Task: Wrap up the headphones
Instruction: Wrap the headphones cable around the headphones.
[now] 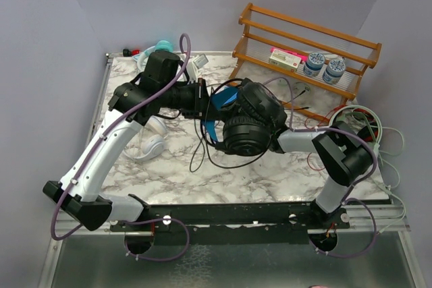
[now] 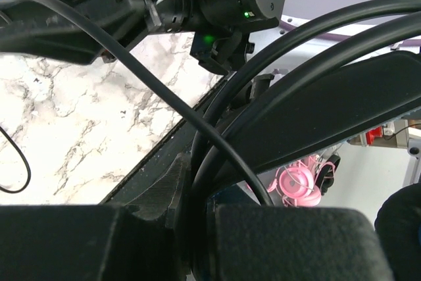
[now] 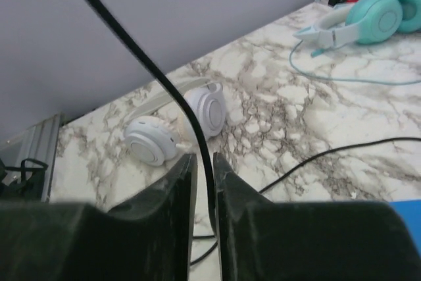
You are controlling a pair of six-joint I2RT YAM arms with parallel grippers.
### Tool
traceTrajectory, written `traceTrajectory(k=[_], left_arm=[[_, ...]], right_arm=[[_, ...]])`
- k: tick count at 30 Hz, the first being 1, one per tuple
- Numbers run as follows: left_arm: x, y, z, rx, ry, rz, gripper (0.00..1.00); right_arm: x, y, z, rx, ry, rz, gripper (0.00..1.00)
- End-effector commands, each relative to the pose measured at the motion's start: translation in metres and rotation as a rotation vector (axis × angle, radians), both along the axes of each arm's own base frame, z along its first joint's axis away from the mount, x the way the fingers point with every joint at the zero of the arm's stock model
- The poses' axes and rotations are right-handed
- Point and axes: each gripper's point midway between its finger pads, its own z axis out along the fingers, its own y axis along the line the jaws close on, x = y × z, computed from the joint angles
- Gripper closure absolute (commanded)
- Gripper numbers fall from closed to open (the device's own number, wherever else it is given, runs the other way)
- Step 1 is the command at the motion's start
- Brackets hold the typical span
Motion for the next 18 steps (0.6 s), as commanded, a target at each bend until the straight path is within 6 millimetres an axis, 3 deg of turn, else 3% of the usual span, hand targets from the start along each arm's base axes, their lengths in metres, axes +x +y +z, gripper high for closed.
traceTrajectory(k=[1,2,3,7,11,18], left_arm=[[-0.012,0.008,0.007,-0.017,-0.008,0.009,1.00],[-0.012,0.009,0.002,-0.006,-0.004,0.012,1.00],[-0.011,0.011,-0.002,0.006,-0.003,0.019,1.00],[-0.011,0.017,-0.020,0.051,0.007,0.038,1.00],[-0.011,0.023,-0.028,0.087,-0.010,0.053,1.00],[-0.005,0.044,-0.067,0.245,0.010,0.116,1.00]], right_arm=[[0.007,-0.004,0.037,0.054,-0.081,-0.047,0.87],[0.011,-0.008,0.045,0.049,-0.091,-0.083,0.96],[0.018,-0.013,0.052,0.036,-0.092,-0.131,0.99],[0.037,-0.044,0.082,0.037,-0.114,-0.321,0.99],[0.056,-0.073,0.095,0.018,-0.087,-0.443,0.99],[0.085,-0.142,0.113,0.024,-0.040,-0.683,0.99]])
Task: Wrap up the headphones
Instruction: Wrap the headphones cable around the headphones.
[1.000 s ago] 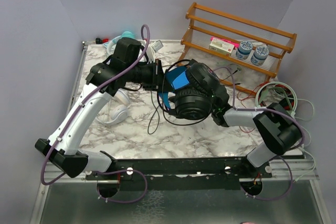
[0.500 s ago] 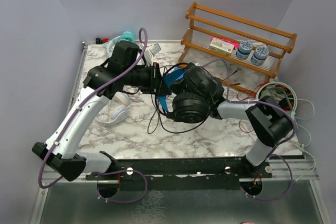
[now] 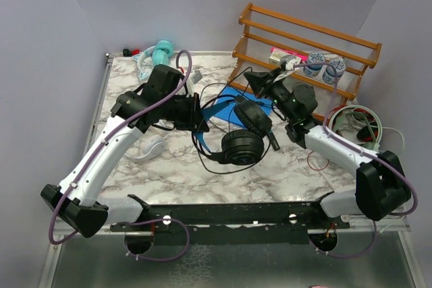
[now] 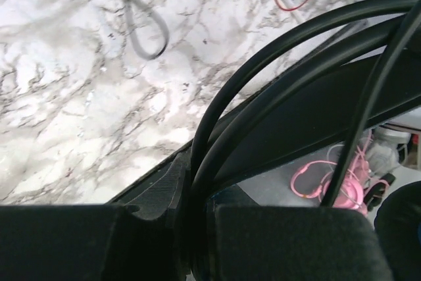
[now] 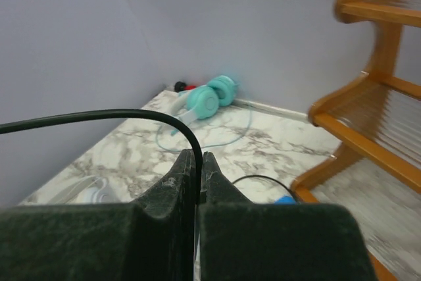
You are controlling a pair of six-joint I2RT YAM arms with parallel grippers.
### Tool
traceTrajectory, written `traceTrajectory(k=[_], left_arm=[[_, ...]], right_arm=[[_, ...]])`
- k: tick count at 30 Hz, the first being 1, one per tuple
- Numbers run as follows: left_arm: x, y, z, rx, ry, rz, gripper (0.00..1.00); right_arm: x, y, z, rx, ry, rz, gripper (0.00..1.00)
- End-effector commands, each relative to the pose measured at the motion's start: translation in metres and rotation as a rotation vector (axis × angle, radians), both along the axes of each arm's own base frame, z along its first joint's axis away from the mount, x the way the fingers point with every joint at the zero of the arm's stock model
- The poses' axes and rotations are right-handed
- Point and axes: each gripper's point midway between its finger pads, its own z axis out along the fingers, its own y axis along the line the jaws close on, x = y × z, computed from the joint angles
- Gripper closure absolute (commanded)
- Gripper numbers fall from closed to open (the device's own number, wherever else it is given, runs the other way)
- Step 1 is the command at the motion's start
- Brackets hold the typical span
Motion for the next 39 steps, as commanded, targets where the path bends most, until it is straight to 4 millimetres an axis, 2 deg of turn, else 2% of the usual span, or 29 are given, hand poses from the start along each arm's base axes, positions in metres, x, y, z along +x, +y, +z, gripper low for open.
traceTrajectory(k=[1,4,7,14,16,19,26,30,32,36,39], left_arm=[[-0.002,0.015,-0.014,0.068,-0.019,0.024,1.00],[0.003,0.025,-0.025,0.131,-0.030,0.063,1.00],[0.004,0.032,-0.030,0.164,-0.034,0.083,1.00],[0.004,0.037,-0.020,0.160,-0.079,0.104,1.00],[0.004,0.036,-0.010,0.138,-0.096,0.110,1.00],[0.005,0.033,0.005,0.102,-0.119,0.118,1.00],[0.017,0.031,0.029,0.060,-0.161,0.168,1.00],[0.028,0.029,0.047,0.027,-0.180,0.198,1.00],[0.035,0.029,0.053,0.015,-0.184,0.215,1.00],[0.053,0.027,0.056,-0.009,-0.158,0.250,1.00],[0.066,0.023,0.058,-0.058,-0.126,0.257,1.00]], right_arm=[[0.031,-0.052,-0.004,-0.018,0.090,-0.190,0.99],[0.051,-0.078,0.002,0.020,0.134,-0.227,0.99],[0.063,-0.092,0.005,0.035,0.153,-0.230,0.99],[0.068,-0.089,-0.006,0.019,0.195,-0.209,0.99],[0.066,-0.081,-0.018,0.010,0.230,-0.166,0.99],[0.058,-0.071,-0.051,0.014,0.323,-0.104,0.99],[0.017,-0.061,-0.117,0.036,0.478,0.001,0.99],[-0.012,-0.060,-0.145,0.033,0.529,0.028,0.99],[-0.029,-0.053,-0.158,0.019,0.550,0.050,0.99],[-0.075,-0.017,-0.179,-0.048,0.566,0.150,0.99],[-0.110,0.013,-0.187,-0.081,0.547,0.238,0.99]])
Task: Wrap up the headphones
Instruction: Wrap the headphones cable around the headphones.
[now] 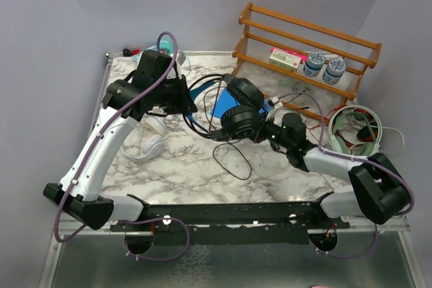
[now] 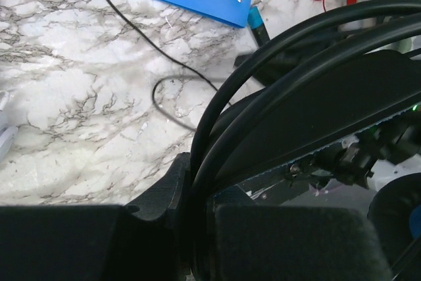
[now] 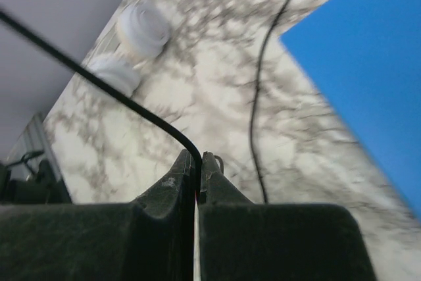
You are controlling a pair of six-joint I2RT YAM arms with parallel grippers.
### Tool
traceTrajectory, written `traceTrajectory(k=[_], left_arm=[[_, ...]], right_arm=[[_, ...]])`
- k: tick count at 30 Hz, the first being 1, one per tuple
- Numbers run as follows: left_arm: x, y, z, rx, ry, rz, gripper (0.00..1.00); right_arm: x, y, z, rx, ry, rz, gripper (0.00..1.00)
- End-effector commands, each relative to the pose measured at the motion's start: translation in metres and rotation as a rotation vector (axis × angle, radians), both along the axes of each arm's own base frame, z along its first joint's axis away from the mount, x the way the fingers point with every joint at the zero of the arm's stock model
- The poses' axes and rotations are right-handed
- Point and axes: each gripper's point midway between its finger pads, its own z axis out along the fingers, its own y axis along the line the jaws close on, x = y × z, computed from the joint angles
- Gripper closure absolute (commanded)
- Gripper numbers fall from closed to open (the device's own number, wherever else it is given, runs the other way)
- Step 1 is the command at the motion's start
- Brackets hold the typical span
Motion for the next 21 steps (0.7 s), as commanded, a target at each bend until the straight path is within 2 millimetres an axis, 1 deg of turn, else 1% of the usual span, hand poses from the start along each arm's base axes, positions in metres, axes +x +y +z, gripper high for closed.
traceTrajectory(k=[1,3,6,9,12,14,16,18,21], left_arm=[[0.023,-0.014,0.037,-0.179,-0.037,0.027,1.00],[0.034,-0.009,0.035,-0.183,-0.027,0.074,1.00],[0.051,0.004,0.023,-0.168,0.002,0.169,1.00],[0.066,0.021,0.002,-0.148,0.058,0.291,1.00],[0.075,0.037,-0.019,-0.125,0.108,0.404,1.00],[0.079,0.042,-0.029,-0.114,0.109,0.445,1.00],[0.082,0.046,-0.034,-0.110,0.096,0.477,1.00],[0.085,0.053,-0.038,-0.099,0.072,0.520,1.00],[0.088,0.070,-0.039,-0.068,0.009,0.600,1.00]], right_arm=[[-0.046,0.033,-0.017,-0.015,-0.014,0.102,0.99],[-0.066,0.048,-0.015,0.010,-0.031,0.163,0.99],[-0.091,0.068,-0.006,0.038,-0.065,0.250,0.99],[-0.118,0.089,0.009,0.068,-0.100,0.356,0.99],[-0.150,0.107,0.028,0.123,-0.135,0.474,0.99],[-0.171,0.118,0.038,0.153,-0.150,0.559,0.99],[-0.189,0.125,0.052,0.196,-0.168,0.637,0.99],[-0.203,0.130,0.069,0.249,-0.193,0.693,0.99],[-0.209,0.135,0.096,0.309,-0.219,0.726,0.99]])
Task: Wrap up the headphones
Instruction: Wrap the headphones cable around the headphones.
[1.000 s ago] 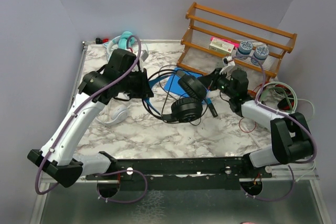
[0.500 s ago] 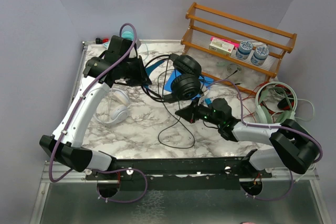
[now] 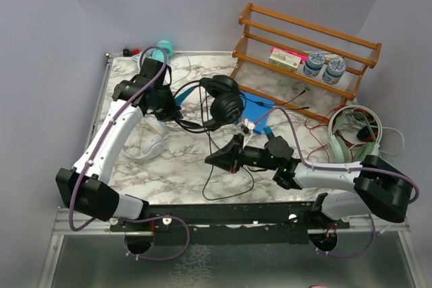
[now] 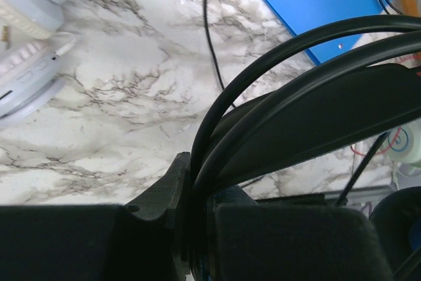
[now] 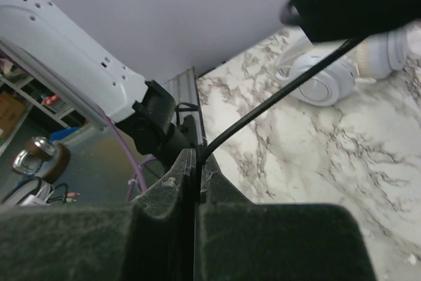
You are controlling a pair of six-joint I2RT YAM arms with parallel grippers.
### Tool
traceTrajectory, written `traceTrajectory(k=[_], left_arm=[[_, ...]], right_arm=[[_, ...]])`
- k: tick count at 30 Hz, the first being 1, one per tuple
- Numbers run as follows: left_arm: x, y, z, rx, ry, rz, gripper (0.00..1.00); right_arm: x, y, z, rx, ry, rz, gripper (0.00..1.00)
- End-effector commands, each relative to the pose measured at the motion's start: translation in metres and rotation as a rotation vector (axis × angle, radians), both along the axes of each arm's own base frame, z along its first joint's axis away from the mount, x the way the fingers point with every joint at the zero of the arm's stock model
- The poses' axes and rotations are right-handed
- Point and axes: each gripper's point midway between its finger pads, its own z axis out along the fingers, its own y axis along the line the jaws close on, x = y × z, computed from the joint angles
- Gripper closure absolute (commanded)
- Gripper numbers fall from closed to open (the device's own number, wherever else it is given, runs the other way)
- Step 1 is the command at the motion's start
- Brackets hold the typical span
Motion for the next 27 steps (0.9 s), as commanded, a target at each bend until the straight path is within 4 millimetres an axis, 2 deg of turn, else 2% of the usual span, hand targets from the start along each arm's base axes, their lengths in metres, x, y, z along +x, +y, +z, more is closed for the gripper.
traceTrajectory(k=[1,8,15,21,27], left_arm=[[0.048,0.026,0.045,-0.012,-0.306,0.246,1.00],[0.047,0.052,0.043,0.033,-0.444,0.353,1.00],[0.042,0.070,0.053,0.066,-0.547,0.425,1.00],[0.042,0.080,0.051,0.146,-0.567,0.443,1.00],[0.041,0.089,0.049,0.204,-0.579,0.469,1.00]], right_arm=[[-0.038,0.010,0.041,0.098,-0.019,0.186,0.99],[-0.016,0.024,0.091,0.170,0.046,0.104,0.91],[-0.011,0.032,0.128,0.301,0.041,0.118,0.76],[-0.012,0.044,0.158,0.405,0.080,0.187,0.75],[-0.005,0.051,0.175,0.463,0.106,0.190,0.75]])
